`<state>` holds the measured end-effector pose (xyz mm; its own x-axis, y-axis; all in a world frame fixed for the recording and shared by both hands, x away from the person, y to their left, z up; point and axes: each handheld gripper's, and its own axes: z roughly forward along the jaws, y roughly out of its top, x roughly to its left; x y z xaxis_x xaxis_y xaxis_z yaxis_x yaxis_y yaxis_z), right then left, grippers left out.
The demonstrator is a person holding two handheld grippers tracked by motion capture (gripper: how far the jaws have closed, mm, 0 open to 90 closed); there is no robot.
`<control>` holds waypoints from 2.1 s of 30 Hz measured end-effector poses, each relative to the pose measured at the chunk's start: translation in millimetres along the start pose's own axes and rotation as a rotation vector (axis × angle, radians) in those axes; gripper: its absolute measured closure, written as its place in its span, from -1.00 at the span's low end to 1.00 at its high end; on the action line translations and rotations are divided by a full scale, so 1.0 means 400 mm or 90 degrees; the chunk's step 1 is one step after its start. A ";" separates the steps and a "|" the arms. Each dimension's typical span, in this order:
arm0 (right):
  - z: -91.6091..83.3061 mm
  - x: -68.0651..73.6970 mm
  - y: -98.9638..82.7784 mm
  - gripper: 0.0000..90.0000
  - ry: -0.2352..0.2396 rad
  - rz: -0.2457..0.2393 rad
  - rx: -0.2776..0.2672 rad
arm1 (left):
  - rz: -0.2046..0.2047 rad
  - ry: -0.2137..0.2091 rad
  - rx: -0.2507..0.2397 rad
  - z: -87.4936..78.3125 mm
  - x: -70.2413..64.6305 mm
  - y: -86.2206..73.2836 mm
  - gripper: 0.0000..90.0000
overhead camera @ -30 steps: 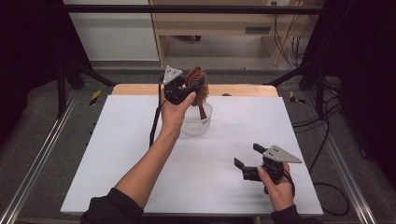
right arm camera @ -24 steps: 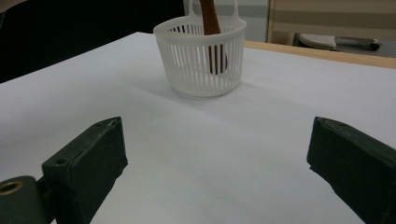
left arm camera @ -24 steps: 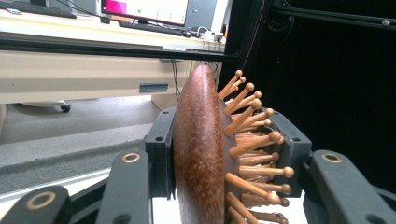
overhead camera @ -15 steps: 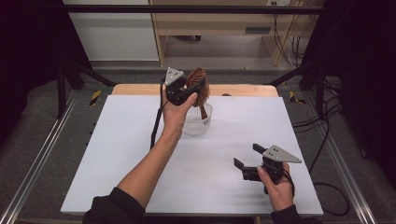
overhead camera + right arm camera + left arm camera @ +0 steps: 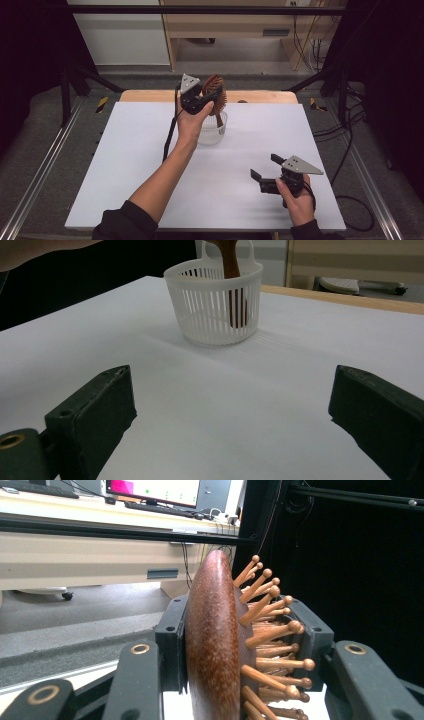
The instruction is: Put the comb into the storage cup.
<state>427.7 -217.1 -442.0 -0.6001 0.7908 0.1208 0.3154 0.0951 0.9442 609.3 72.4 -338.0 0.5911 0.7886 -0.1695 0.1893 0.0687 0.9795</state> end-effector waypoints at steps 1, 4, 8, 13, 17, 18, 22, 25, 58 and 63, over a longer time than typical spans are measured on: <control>0.000 0.000 0.000 -0.88 0.000 0.000 0.000 | -0.001 0.000 0.000 0.000 0.000 0.000 0.14; 0.001 0.001 0.000 -0.88 0.001 0.000 0.002 | -0.004 0.000 -0.003 0.000 0.004 -0.003 0.14; 0.001 0.000 -0.001 -0.88 0.000 0.000 0.001 | -0.007 -0.001 -0.002 0.000 0.005 -0.011 0.14; 0.001 0.001 0.000 -0.89 0.001 0.001 0.001 | -0.008 0.000 0.001 0.003 0.006 -0.025 0.14; 0.001 0.000 -0.001 -0.89 0.001 0.001 0.001 | -0.010 -0.001 0.004 0.004 0.009 -0.031 0.14; 0.001 0.000 -0.001 -0.88 0.001 0.002 0.001 | -0.009 -0.001 0.004 0.004 0.009 -0.031 0.14; 0.000 0.000 0.000 -0.89 0.001 0.002 0.000 | -0.008 -0.002 0.002 0.004 0.007 -0.031 0.14; 0.000 0.000 0.000 -0.89 0.001 0.003 0.000 | -0.007 -0.004 0.003 0.002 0.009 -0.030 0.14; 0.003 0.000 -0.002 -0.89 0.002 0.005 -0.002 | -0.001 -0.003 0.008 -0.005 0.044 -0.048 0.11; 0.003 -0.002 -0.002 -0.89 0.001 0.007 -0.002 | 0.003 -0.005 0.016 -0.011 0.052 -0.045 0.10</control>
<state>428.8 -217.1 -443.2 -0.5977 0.7909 0.1311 0.3196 0.0851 0.9437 614.6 90.2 -358.7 0.5987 0.7835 -0.1663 0.2067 0.0495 0.9772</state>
